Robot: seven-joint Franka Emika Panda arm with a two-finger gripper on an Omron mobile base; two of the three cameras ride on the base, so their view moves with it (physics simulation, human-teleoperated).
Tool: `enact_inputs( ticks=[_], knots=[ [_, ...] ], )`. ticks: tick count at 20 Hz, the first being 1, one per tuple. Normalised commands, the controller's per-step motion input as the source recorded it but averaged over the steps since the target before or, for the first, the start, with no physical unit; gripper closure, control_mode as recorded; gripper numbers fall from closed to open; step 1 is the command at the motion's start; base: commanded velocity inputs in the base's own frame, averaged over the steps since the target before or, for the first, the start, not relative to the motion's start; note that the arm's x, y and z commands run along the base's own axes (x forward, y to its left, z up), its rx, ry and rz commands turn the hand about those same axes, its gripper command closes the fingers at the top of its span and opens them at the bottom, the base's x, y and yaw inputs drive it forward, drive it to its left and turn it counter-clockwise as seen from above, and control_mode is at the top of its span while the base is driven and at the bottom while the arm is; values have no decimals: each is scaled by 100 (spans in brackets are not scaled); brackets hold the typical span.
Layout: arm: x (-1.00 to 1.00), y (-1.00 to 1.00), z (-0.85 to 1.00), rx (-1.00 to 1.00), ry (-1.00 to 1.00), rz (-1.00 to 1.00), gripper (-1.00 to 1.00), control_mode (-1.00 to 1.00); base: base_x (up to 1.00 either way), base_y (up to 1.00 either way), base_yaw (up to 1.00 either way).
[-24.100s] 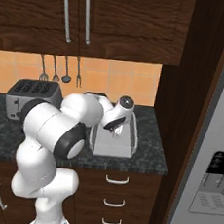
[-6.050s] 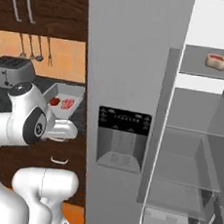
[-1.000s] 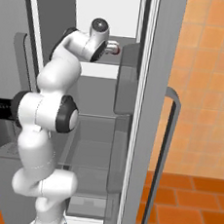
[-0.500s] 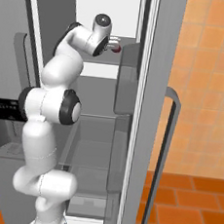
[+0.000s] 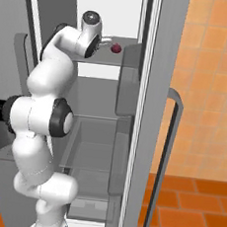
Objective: Place one tomato and one steak in each tupperware on the nearby counter, to pack two identical lunches.
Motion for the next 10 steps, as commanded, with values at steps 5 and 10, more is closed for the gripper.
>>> enact_inputs(
  ticks=[5,10],
  knots=[
    [-100,-7,5,0,-27,0,100,-100,0,0,0],
    [-100,-52,49,6,-5,0,100,-100,0,0,0]
  ],
)
